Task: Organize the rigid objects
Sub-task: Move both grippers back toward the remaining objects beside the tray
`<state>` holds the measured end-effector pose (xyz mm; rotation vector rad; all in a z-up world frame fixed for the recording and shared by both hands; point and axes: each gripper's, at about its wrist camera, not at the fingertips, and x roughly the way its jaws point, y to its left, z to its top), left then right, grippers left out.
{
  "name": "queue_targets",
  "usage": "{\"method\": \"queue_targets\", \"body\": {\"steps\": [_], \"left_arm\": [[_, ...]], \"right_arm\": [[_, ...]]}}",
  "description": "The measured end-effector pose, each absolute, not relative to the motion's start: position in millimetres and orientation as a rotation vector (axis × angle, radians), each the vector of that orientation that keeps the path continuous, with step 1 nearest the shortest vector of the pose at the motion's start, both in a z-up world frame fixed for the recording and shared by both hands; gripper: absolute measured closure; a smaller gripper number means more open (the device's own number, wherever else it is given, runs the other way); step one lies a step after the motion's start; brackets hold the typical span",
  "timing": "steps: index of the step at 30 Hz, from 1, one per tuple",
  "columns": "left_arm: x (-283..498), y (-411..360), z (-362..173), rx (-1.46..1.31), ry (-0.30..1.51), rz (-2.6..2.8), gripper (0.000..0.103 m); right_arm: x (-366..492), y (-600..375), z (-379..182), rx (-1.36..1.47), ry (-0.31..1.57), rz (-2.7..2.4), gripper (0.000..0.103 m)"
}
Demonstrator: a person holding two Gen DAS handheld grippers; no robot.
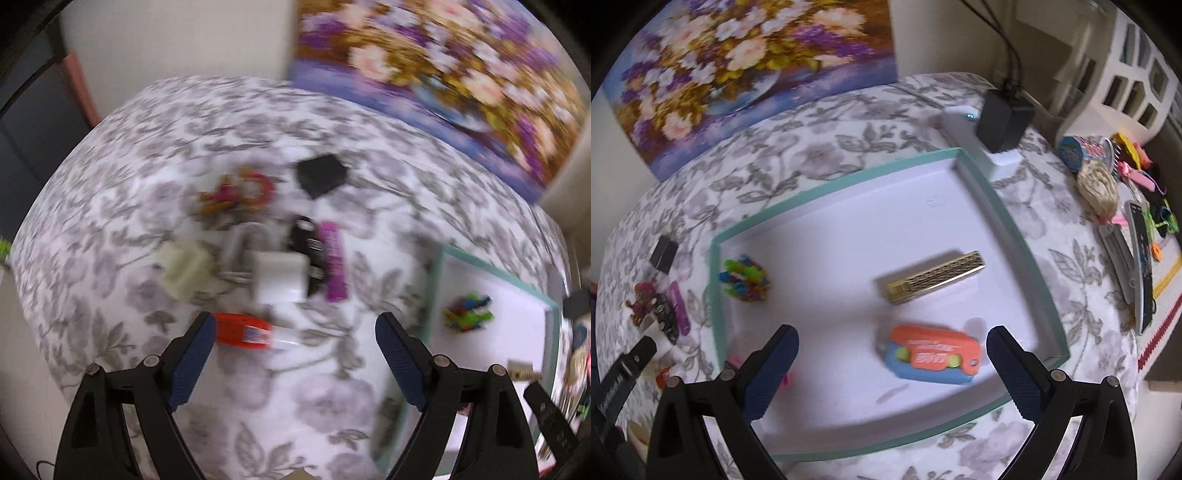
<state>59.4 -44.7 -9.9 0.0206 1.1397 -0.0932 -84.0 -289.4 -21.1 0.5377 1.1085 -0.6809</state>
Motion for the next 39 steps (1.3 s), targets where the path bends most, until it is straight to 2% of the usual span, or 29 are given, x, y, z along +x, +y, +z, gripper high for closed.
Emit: {"method": "queue_targets", "body": {"steps": [15, 39], "left_arm": [[89.9, 47.5, -9.2, -0.152, 1.17, 0.089, 0.015], [121.2, 109.4, -56.8, -0.184, 1.251, 0.012, 0.015]], "right_arm": [[-58.3, -238.3, -0.5, 0.532, 1.001, -0.542, 0.0], [30.0, -104.2, -50.4, 0.452, 1.143, -0.224, 0.0]]}}
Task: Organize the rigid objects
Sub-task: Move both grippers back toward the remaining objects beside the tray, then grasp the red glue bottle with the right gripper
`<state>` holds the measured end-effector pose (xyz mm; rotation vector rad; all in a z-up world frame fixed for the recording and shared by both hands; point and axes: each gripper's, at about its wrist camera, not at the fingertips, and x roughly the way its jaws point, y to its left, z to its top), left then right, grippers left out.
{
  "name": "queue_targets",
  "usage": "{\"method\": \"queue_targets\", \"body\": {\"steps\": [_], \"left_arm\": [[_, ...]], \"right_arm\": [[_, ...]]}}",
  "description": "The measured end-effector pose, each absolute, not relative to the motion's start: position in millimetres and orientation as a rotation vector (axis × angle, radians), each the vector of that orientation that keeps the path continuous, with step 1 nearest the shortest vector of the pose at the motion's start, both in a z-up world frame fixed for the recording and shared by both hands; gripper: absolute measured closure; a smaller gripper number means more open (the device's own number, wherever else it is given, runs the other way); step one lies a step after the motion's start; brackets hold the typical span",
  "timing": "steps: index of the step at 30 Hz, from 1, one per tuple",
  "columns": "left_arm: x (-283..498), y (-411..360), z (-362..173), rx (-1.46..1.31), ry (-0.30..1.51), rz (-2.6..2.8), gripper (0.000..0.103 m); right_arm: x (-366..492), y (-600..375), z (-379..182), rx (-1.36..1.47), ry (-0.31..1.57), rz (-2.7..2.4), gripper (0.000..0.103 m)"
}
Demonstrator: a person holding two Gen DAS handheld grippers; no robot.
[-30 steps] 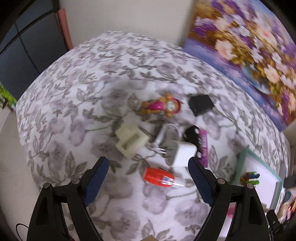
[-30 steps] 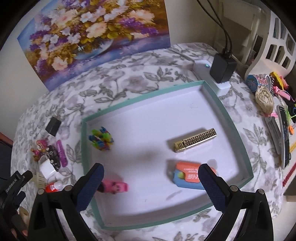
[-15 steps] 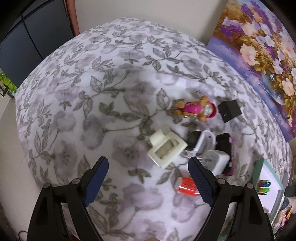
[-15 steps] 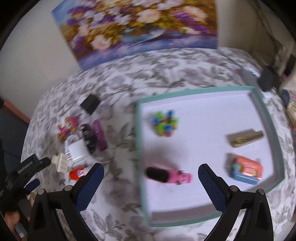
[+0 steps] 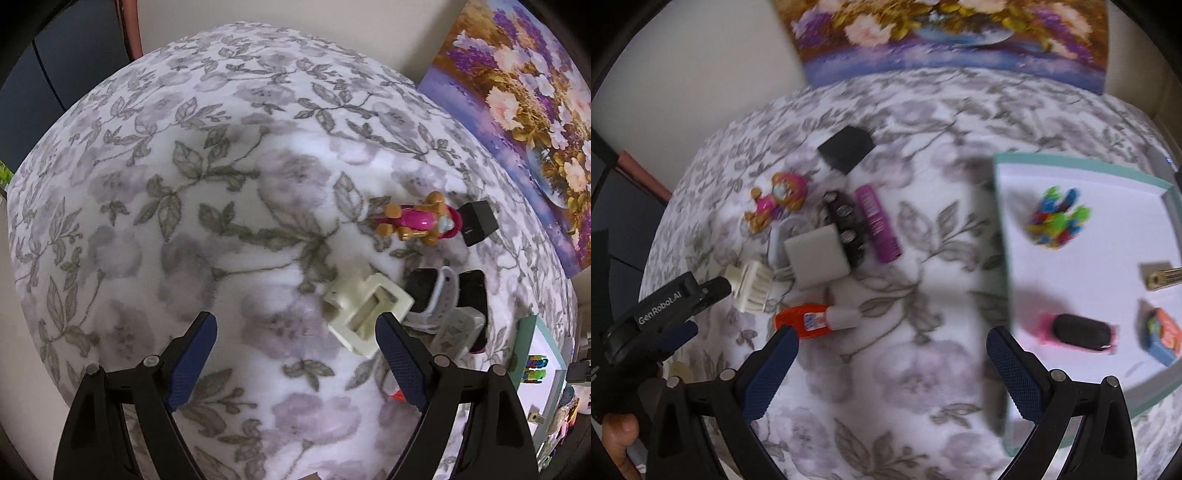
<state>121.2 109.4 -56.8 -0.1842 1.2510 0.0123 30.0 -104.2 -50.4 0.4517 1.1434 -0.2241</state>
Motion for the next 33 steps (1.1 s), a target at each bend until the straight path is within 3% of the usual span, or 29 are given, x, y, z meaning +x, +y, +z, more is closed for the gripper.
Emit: {"method": "queue_targets", "body": {"steps": [28, 33], "left_arm": [[124.3, 133.5, -70.6, -0.257, 1.269, 0.011, 0.015], [123.8, 133.9, -70.2, -0.256, 1.268, 0.011, 0.015]], "right_arm": [[68.5, -42.3, -99.4, 0.306, 1.18, -0.208, 0.0], [68.0, -43.5, -97.6, 0.306, 1.177, -0.211, 0.006]]}}
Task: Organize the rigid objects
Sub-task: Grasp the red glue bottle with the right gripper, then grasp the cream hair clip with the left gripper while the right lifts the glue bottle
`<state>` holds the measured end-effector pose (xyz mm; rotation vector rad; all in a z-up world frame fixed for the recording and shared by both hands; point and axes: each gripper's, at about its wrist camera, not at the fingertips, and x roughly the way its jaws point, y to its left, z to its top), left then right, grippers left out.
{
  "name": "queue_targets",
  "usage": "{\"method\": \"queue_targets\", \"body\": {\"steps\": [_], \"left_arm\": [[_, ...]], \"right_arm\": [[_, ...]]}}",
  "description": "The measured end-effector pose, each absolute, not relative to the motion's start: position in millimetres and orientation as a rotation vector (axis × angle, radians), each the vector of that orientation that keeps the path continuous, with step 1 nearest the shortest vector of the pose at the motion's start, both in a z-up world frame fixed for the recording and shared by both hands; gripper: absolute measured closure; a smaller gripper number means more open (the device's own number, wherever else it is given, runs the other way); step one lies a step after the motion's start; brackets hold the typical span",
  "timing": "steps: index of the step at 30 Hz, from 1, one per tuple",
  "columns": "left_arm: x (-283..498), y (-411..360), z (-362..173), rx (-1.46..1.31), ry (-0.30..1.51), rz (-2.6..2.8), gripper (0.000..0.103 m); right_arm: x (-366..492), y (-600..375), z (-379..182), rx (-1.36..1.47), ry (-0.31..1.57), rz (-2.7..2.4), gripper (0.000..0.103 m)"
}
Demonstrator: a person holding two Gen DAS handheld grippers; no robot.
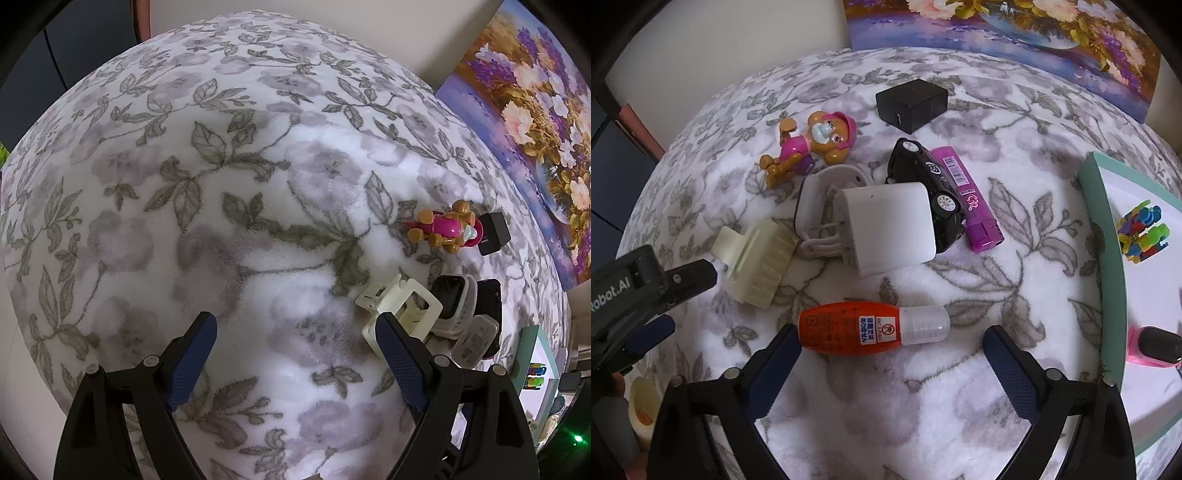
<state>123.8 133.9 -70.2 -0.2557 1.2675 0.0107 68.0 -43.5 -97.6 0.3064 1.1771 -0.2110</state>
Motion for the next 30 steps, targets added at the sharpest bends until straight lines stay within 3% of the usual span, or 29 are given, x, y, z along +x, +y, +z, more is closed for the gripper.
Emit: {"method": "queue_targets", "body": {"steps": [3, 11, 30], "left_arm": [[123.8, 134.2, -69.7, -0.257, 1.268, 0.008, 0.015], [122.1, 132.2, -68.3, -0.253, 1.27, -0.002, 0.015], [123.7, 125.5, -65.9, -0.266, 1.258, -0.068, 0.015]], "right_arm": [[67.6, -44.2, -95.1, 0.31, 1.172, -0.217, 0.014], [63.8, -49.9, -92.0, 0.329, 1.182, -0.22, 0.023], [49.9, -104.7, -85.0, 0.441, 1.212, -0.341, 0.023]]}}
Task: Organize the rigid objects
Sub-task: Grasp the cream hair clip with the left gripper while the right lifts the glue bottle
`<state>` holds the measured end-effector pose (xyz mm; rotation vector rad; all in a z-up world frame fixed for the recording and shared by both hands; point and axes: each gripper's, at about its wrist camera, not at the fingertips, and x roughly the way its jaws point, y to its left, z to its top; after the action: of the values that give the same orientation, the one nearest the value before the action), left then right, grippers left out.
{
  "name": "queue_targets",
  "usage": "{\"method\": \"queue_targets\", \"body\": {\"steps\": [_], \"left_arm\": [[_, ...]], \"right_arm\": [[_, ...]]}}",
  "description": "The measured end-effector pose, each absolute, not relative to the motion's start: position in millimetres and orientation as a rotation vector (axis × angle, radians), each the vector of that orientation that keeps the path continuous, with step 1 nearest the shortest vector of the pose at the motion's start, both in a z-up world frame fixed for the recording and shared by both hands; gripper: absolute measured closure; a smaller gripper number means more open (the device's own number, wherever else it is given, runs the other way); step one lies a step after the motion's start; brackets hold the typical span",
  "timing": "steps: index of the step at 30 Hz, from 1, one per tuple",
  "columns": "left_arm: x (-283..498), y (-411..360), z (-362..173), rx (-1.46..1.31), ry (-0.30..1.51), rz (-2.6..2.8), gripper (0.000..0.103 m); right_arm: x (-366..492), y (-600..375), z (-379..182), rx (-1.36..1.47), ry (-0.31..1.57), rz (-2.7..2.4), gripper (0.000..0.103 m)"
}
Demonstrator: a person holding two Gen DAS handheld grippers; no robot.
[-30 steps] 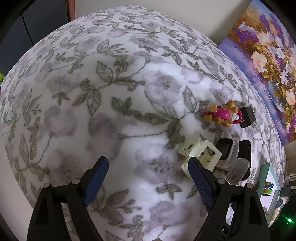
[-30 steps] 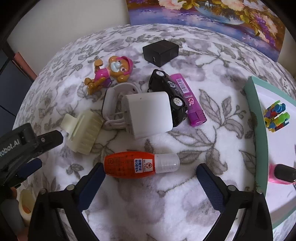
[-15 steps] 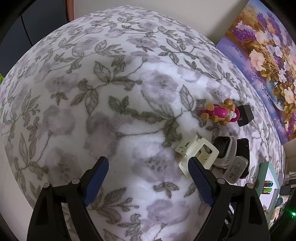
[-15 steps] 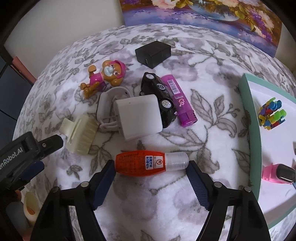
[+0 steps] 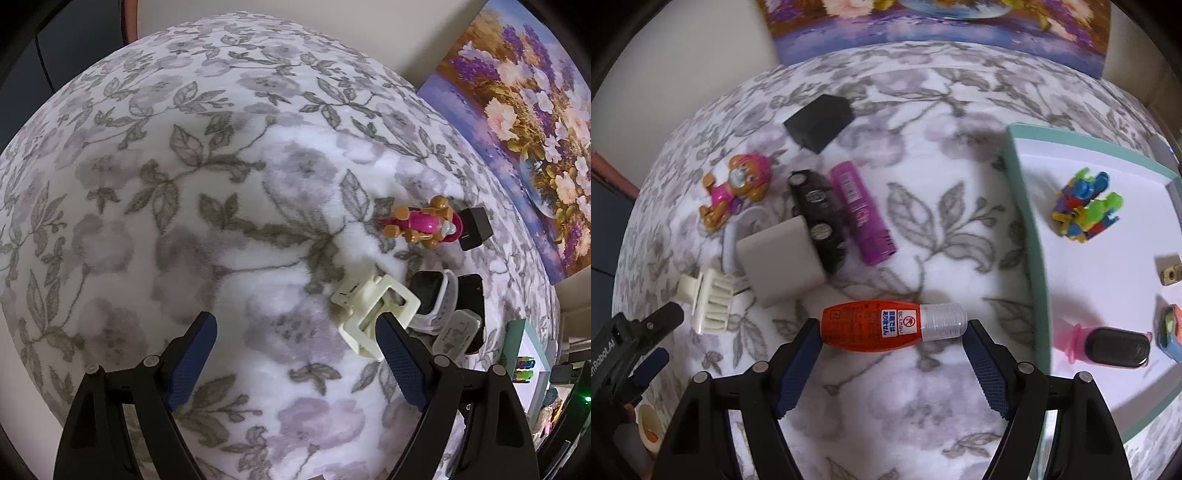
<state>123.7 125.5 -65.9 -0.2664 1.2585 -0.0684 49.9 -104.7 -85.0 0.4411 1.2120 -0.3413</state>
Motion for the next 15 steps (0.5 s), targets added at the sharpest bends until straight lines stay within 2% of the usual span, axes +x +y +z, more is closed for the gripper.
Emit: {"method": "queue_targets", "body": {"steps": [15], "left_arm": [[135.7, 75.5, -66.4, -0.097, 1.231, -0.135, 0.016]], "right_arm": [[40.5, -125.8, -78.4, 0.502, 1.214, -0.356, 0.023]]}}
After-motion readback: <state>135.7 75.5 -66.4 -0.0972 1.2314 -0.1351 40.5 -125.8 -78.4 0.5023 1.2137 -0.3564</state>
